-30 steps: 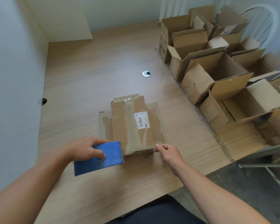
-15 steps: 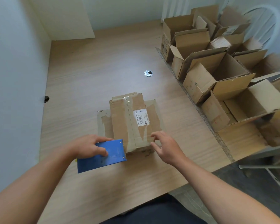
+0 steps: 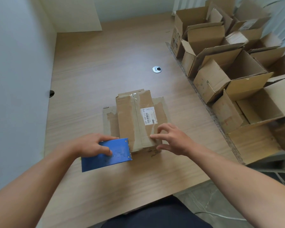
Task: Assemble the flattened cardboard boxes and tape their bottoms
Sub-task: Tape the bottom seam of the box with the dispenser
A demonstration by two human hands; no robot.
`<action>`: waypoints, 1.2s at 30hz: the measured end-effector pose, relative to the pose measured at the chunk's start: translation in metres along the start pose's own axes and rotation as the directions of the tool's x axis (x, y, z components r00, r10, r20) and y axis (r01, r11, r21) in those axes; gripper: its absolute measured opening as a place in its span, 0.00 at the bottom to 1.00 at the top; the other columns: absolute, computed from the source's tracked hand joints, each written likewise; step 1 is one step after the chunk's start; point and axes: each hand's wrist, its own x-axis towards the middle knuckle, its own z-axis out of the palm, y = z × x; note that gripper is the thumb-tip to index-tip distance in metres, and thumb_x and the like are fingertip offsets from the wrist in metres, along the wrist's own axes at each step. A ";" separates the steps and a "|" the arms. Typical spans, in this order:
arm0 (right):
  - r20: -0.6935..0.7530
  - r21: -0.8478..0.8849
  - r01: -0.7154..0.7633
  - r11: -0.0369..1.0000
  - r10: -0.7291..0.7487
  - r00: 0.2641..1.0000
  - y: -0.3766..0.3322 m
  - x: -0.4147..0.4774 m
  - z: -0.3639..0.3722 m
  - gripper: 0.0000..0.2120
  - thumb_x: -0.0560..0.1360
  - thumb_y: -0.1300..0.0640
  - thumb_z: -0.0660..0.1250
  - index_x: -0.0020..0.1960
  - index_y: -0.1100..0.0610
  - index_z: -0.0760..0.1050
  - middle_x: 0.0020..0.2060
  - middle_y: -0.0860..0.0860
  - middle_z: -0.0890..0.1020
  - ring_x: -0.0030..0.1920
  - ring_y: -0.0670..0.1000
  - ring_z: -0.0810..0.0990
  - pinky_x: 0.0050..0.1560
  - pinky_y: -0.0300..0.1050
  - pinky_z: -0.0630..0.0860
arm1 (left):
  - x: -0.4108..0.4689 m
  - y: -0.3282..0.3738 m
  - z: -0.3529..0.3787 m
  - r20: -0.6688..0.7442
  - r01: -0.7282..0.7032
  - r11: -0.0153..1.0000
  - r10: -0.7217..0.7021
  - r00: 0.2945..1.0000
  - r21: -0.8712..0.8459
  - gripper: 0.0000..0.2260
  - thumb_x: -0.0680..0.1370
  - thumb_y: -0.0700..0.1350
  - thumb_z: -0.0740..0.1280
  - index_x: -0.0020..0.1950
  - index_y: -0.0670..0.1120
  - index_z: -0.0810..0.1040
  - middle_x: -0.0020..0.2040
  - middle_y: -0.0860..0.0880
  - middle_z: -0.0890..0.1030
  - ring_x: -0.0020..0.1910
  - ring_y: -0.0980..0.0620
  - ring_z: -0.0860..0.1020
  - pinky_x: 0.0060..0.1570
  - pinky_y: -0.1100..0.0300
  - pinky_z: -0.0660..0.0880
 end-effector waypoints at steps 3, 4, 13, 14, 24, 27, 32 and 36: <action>-0.016 -0.122 0.059 0.991 -0.062 0.998 0.000 0.002 0.002 0.25 0.66 0.54 0.81 0.61 0.53 0.81 0.61 0.55 0.79 0.64 0.62 0.76 0.53 0.60 0.78 | 0.000 -0.001 0.000 -0.007 -0.014 1.000 0.014 1.000 -0.001 0.24 0.66 0.59 0.66 0.61 0.75 0.71 0.54 0.62 0.81 0.53 0.58 0.79 0.58 0.58 0.74; -0.011 -0.141 0.062 0.988 -0.064 0.998 0.000 0.005 0.003 0.24 0.65 0.55 0.80 0.61 0.54 0.81 0.64 0.55 0.78 0.68 0.62 0.74 0.55 0.59 0.77 | 0.000 -0.001 -0.001 -0.009 -0.014 1.000 0.014 1.000 0.001 0.24 0.67 0.59 0.67 0.62 0.75 0.71 0.54 0.61 0.81 0.53 0.58 0.79 0.57 0.58 0.74; 0.234 -0.219 0.072 0.973 -0.020 0.972 0.009 0.041 -0.005 0.35 0.74 0.45 0.72 0.77 0.38 0.61 0.74 0.46 0.65 0.74 0.54 0.63 0.68 0.53 0.65 | 0.000 -0.006 0.003 -0.032 -0.005 1.000 0.004 0.999 -0.029 0.25 0.66 0.60 0.66 0.62 0.77 0.70 0.55 0.62 0.80 0.53 0.59 0.78 0.57 0.59 0.73; 0.228 -0.237 0.093 0.967 -0.038 0.973 0.005 0.044 -0.004 0.35 0.73 0.41 0.72 0.76 0.38 0.62 0.74 0.47 0.66 0.74 0.55 0.63 0.71 0.54 0.61 | -0.001 -0.007 0.005 -0.037 -0.013 0.999 0.011 0.999 -0.044 0.24 0.66 0.60 0.66 0.59 0.79 0.69 0.54 0.63 0.80 0.53 0.59 0.78 0.55 0.61 0.73; 0.203 -0.229 0.107 0.967 -0.060 0.977 -0.014 0.051 0.033 0.30 0.77 0.32 0.49 0.77 0.37 0.50 0.80 0.45 0.52 0.80 0.55 0.49 0.78 0.62 0.45 | -0.013 -0.017 0.019 -0.132 -0.028 0.996 0.016 0.991 -0.086 0.25 0.67 0.61 0.65 0.62 0.79 0.66 0.59 0.65 0.77 0.57 0.62 0.75 0.58 0.59 0.73; 0.206 -0.229 0.102 0.968 -0.054 0.977 -0.013 0.052 0.036 0.30 0.77 0.31 0.46 0.77 0.37 0.48 0.80 0.44 0.52 0.80 0.55 0.49 0.78 0.61 0.45 | -0.017 -0.022 0.022 -0.133 -0.017 0.999 0.013 0.991 -0.030 0.28 0.67 0.62 0.64 0.67 0.75 0.66 0.62 0.65 0.76 0.59 0.59 0.75 0.61 0.55 0.72; 0.201 -0.211 0.080 0.974 -0.037 0.979 -0.011 0.053 0.037 0.30 0.76 0.30 0.46 0.76 0.35 0.47 0.80 0.43 0.51 0.81 0.52 0.47 0.77 0.56 0.38 | -0.041 -0.045 0.016 -0.155 0.032 0.997 -0.042 0.987 -0.064 0.23 0.66 0.62 0.65 0.59 0.80 0.66 0.59 0.70 0.76 0.55 0.70 0.74 0.52 0.70 0.69; 0.193 -0.190 0.054 0.980 -0.017 0.981 -0.014 0.055 0.039 0.31 0.75 0.29 0.47 0.76 0.35 0.49 0.80 0.43 0.52 0.81 0.52 0.48 0.76 0.54 0.35 | -0.038 -0.045 0.019 -0.190 0.117 0.993 -0.117 0.975 -0.009 0.29 0.65 0.63 0.63 0.68 0.74 0.67 0.59 0.66 0.77 0.55 0.62 0.75 0.53 0.64 0.71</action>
